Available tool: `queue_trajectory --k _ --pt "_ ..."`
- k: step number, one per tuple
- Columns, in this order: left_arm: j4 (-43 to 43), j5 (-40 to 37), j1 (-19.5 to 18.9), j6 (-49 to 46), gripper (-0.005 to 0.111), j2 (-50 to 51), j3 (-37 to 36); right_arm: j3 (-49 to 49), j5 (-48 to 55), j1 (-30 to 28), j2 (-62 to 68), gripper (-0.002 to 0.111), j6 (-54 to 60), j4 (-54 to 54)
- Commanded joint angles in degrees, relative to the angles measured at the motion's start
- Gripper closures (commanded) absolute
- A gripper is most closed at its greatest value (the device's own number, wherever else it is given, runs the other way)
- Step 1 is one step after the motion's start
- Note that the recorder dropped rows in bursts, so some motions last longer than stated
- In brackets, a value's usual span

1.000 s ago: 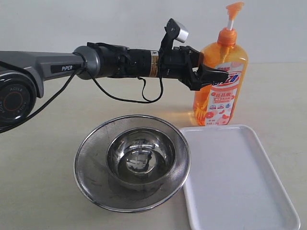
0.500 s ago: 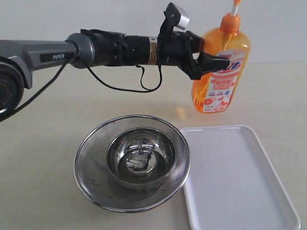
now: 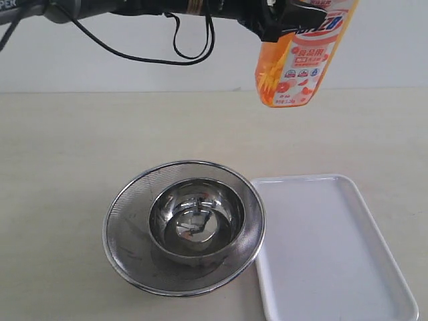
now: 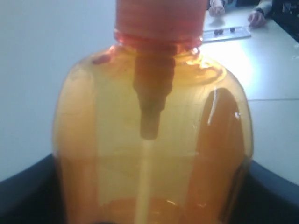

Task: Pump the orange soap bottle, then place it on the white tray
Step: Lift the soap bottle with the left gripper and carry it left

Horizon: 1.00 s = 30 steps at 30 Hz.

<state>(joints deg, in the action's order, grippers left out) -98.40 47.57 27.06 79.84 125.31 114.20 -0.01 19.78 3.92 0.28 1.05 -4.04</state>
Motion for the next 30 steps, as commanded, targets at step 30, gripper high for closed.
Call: queue_trajectory --k 30 --pt "-1.55 -20.94 -3.15 6.04 0.102 -33.92 -31.54 0.01 -0.61 0.01 -0.28 0.108 0.14 -0.11"
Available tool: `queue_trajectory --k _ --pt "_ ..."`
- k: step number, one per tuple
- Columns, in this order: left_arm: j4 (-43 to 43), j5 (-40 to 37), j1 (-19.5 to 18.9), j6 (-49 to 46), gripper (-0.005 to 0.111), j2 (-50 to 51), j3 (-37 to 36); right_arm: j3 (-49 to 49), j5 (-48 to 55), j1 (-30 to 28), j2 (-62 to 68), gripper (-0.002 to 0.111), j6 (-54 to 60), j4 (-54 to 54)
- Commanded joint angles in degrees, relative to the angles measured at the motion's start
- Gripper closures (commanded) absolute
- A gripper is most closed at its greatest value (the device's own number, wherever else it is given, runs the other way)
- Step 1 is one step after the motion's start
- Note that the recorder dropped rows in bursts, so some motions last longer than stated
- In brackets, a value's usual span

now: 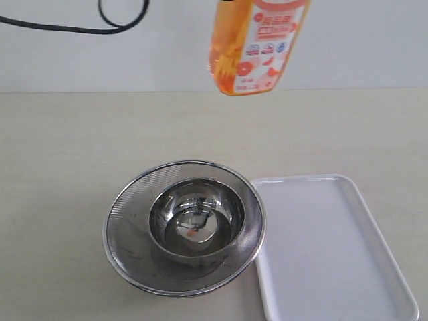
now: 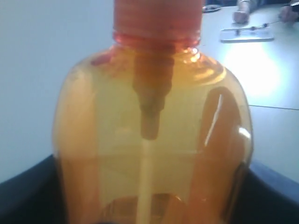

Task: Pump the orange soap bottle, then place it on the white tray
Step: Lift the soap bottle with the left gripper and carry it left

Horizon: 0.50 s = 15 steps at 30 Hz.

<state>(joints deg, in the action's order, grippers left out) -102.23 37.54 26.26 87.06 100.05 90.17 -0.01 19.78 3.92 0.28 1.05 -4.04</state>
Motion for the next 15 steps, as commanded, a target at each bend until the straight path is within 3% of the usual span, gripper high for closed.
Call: queue_trajectory --k 1,5,9,15 --pt "2.28 -16.82 -3.38 -1.17 0.102 -12.54 -11.81 0.01 -0.61 0.01 -0.28 0.108 0.14 -0.11" --pt "2.28 -37.54 -4.03 0.77 0.102 -24.28 -25.35 0.01 -0.61 0.01 -0.28 0.108 0.14 -0.11" --pt "2.28 -45.46 -3.92 2.7 0.102 -33.61 -34.93 0.01 -0.61 0.01 -0.28 0.108 0.14 -0.11" --pt "2.28 -57.44 -0.84 2.7 0.102 -41.51 -48.94 0.01 -0.61 0.01 -0.28 0.108 0.14 -0.11"
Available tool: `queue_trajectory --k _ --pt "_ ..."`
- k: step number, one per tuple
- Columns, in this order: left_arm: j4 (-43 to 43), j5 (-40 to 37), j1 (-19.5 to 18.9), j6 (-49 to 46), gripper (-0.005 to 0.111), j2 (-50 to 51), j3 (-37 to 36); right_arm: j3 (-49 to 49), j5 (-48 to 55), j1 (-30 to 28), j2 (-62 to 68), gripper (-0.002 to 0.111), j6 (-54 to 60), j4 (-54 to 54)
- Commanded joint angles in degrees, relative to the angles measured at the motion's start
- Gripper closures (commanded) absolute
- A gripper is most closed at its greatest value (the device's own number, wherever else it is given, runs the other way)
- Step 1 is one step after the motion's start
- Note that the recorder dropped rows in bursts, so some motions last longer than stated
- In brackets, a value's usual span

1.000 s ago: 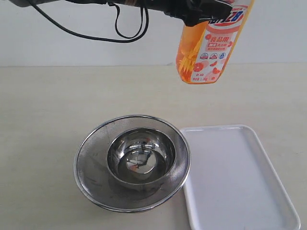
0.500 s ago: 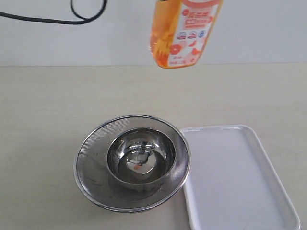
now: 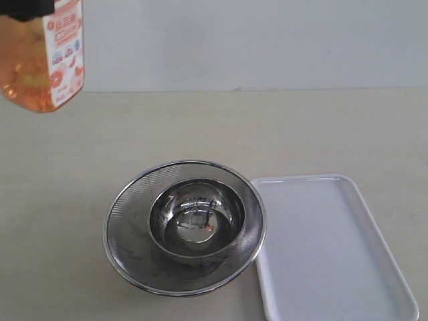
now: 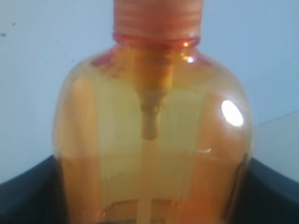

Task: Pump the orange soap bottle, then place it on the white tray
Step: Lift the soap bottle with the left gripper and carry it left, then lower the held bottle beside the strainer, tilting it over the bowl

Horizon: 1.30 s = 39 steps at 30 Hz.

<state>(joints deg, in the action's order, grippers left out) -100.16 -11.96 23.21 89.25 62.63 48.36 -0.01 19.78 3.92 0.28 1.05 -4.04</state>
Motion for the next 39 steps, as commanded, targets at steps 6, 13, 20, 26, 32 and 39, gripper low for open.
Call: queue_trajectory --k 6,13,20,26,32,39 --pt "0.21 -22.99 10.87 4.5 0.102 -5.18 -20.09 0.01 -0.61 0.01 -0.28 0.108 0.14 -0.11" --pt "0.21 -32.33 20.74 6.32 0.102 -4.44 -25.15 0.01 -0.61 0.01 -0.28 0.108 0.14 -0.11" --pt "0.21 -37.75 21.53 6.32 0.102 4.4 -22.26 0.01 -0.61 0.01 -0.28 0.108 0.14 -0.11" --pt "0.21 -32.68 21.35 -0.77 0.102 4.69 -14.58 0.01 -0.61 0.01 -0.28 0.108 0.14 -0.11" --pt "0.21 -32.96 21.2 2.77 0.102 4.69 -14.27 0.01 -0.61 0.01 -0.28 0.108 0.14 -0.11" --pt "0.21 -27.48 17.92 2.64 0.102 7.51 -14.48 0.01 -0.61 0.01 -0.28 0.108 0.14 -0.11"
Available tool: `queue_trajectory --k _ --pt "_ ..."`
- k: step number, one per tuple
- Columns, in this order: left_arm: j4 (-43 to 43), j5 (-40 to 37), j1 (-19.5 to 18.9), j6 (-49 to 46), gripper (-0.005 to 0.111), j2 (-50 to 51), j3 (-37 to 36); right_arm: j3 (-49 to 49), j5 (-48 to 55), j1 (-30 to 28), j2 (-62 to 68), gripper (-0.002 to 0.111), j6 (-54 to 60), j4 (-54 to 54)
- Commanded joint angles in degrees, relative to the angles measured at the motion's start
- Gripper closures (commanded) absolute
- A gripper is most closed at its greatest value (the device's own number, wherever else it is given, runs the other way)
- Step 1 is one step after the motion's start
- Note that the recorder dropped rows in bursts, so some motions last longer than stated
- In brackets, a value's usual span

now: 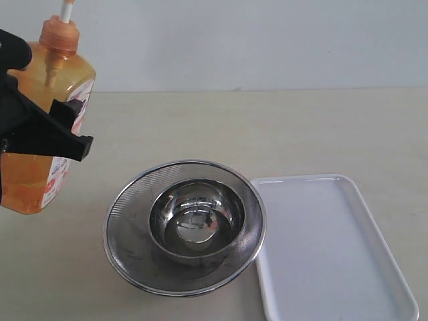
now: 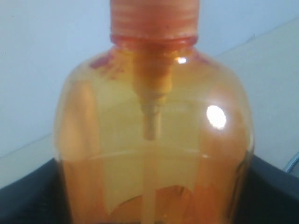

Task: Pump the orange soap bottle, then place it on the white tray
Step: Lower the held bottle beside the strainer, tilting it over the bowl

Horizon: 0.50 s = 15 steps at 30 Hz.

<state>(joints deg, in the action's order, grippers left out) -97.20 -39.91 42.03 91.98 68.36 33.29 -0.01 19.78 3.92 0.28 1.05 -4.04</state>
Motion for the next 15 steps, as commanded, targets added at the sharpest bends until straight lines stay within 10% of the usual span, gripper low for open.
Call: queue_trajectory --k 1,15 --pt "-2.75 0.61 -0.9 -0.6 0.102 2.48 0.59 0.01 -0.61 0.01 -0.28 0.108 0.14 -0.11" --pt "-2.75 0.78 -0.9 1.63 0.102 10.84 0.59 0.01 -0.61 0.0 -0.28 0.108 0.14 -0.1"
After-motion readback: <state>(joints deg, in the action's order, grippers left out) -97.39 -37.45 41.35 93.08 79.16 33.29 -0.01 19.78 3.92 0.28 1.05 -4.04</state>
